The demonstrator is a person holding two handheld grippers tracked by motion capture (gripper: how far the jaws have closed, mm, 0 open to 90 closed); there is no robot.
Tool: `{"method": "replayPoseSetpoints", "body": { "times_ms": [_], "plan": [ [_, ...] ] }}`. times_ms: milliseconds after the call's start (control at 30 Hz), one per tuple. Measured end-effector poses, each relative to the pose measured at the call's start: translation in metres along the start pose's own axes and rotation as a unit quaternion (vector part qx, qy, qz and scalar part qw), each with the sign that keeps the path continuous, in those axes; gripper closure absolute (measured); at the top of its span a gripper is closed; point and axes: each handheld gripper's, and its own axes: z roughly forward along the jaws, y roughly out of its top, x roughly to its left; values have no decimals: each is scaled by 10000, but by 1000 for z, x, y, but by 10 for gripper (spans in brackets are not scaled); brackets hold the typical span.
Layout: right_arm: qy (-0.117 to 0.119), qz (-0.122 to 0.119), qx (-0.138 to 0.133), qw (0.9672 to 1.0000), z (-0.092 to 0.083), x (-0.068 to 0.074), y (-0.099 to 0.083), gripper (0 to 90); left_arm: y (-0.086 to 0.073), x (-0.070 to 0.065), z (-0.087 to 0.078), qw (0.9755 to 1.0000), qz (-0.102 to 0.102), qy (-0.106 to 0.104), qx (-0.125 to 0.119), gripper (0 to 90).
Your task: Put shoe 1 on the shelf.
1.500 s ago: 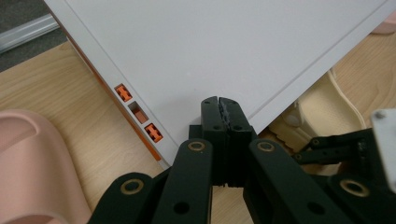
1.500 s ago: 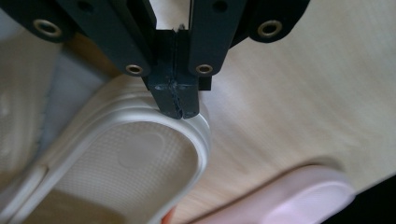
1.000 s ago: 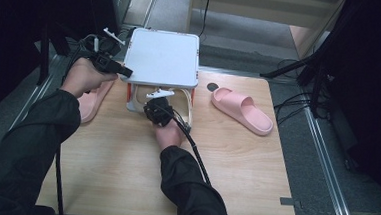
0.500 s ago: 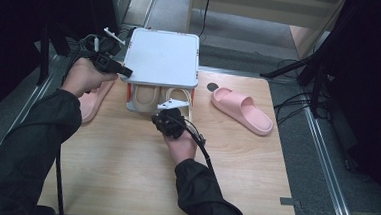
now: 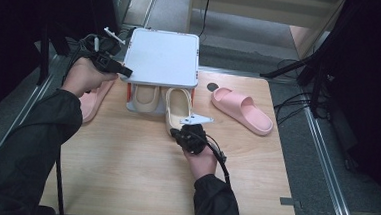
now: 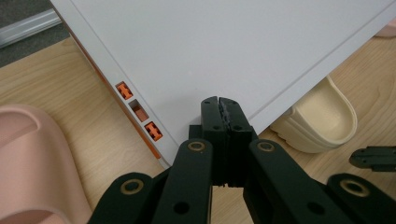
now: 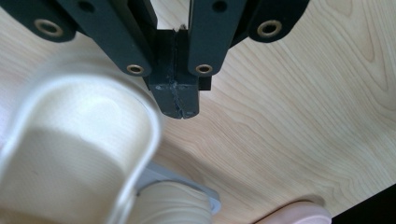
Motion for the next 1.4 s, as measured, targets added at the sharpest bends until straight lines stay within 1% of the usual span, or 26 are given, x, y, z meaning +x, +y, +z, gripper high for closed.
{"method": "replayPoseSetpoints", "body": {
  "times_ms": [33, 100, 200, 267, 300, 400, 467, 500, 567, 600, 667, 767, 800, 867, 900, 967, 1033, 1100, 1200, 1367, 1400],
  "plan": [
    [-18, 40, 28, 10000, -2, -2, -2, 900, 0, 0, 0, 10000, -7, -2, 4, 896],
    [29, 102, 52, 9999, -5, -7, -5, 900, 0, 0, 0, 10000, -4, 4, 3, 896],
    [-14, 159, 98, 9998, -9, -12, -9, 900, 0, -1, 0, 10000, 20, 47, -1, 896],
    [-36, 129, 88, 9999, -10, -14, -12, 900, 0, -1, 0, 10000, 8, 34, -1, 897],
    [-57, 154, 105, 9998, -11, -14, -13, 900, 0, 0, 0, 10000, -4, 15, 5, 896],
    [-112, 81, 110, 9998, -8, -17, -16, 900, 0, 0, 0, 10000, -22, 6, 12, 896],
    [-167, 78, 107, 9998, -4, -21, -16, 900, 1, -1, 0, 10000, -23, 26, 35, 896],
    [-105, 94, 101, 9998, -3, -23, -16, 900, 1, -1, 0, 10000, -18, 43, 50, 896],
    [-87, 163, 70, 9998, 1, -25, -13, 900, 2, -1, 0, 10000, -23, 40, 64, 896],
    [-128, 134, 80, 9998, 3, -25, -11, 900, 2, -1, 0, 10000, -23, 43, 65, 896],
    [-128, 111, 55, 9998, 8, -26, -6, 900, 2, -1, 0, 10000, -29, 33, 61, 896],
    [-198, 39, 129, 9997, 17, -26, 2, 900, 2, -1, 0, 10000, -26, 31, 54, 896],
    [-195, 5, 103, 9998, 20, -27, 5, 900, 2, -1, 0, 10000, -29, 23, 54, 896],
    [-226, 47, 57, 9997, 26, -29, 11, 900, 2, 0, 0, 10000, -27, 12, 56, 896],
    [-267, 63, 55, 9996, 29, -29, 14, 900, 2, 0, 0, 10000, -27, 2, 54, 896],
    [-354, 16, 2, 9994, 34, -31, 19, 900, 1, 1, 0, 10000, -33, -21, 52, 896],
    [-370, 29, -6, 9993, 39, -33, 22, 900, 1, 1, 0, 10000, -30, -39, 31, 896],
    [-320, 50, -83, 9994, 44, -37, 24, 900, 1, 1, 0, 10000, 31, -36, 33, 895],
    [-199, 306, -173, 9992, 48, -45, 25, 900, 1, 1, 0, 10000, 39, -39, 20, 895],
    [-186, 401, -207, 9988, 54, -50, 28, 900, 1, 1, 0, 10000, 50, -35, 14, 895],
    [-154, 417, -237, 9987, 55, -51, 28, 900, 0, 1, 0, 10000, 59, -34, 5, 894]
  ]
}}
